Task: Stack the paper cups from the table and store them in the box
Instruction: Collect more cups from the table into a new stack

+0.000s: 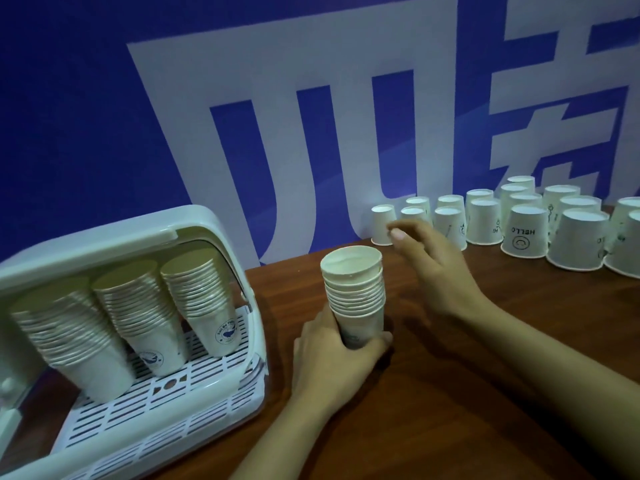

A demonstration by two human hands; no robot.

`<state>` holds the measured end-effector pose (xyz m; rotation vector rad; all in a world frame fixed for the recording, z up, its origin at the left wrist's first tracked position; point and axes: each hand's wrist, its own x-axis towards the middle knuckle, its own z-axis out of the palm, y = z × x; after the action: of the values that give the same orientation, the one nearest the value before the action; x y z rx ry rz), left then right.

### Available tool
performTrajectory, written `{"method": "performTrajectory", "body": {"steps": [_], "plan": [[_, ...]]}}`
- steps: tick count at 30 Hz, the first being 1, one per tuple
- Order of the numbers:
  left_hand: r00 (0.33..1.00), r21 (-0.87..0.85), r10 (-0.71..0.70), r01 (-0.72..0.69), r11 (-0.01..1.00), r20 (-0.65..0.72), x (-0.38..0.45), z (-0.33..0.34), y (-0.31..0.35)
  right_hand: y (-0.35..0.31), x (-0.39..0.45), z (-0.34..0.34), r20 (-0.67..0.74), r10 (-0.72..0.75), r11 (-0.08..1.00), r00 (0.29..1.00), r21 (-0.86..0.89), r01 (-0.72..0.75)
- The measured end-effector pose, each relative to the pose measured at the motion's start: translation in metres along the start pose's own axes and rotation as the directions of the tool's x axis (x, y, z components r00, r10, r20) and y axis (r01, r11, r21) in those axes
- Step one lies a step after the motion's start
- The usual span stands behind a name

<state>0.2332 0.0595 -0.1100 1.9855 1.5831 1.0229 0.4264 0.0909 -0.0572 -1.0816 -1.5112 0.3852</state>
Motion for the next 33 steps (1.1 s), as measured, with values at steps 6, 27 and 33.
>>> {"method": "performTrajectory", "body": {"steps": [6, 27, 33], "plan": [[1.0, 0.012, -0.007, 0.007, 1.0, -0.005, 0.0, 0.0, -0.002, 0.097, 0.031, -0.035, -0.134, 0.104, 0.721, 0.986, -0.673, -0.168], [0.999, 0.01, -0.031, 0.031, 0.999, -0.011, 0.005, 0.006, -0.012, 0.115, 0.051, -0.037, -0.261, 0.14, 0.662, 0.955, -0.693, -0.286], [0.999, 0.0, -0.048, 0.048, 0.999, -0.016, 0.005, 0.005, -0.01, 0.115, 0.043, -0.038, -0.23, 0.217, 0.537, 0.949, -0.783, -0.312]]}}
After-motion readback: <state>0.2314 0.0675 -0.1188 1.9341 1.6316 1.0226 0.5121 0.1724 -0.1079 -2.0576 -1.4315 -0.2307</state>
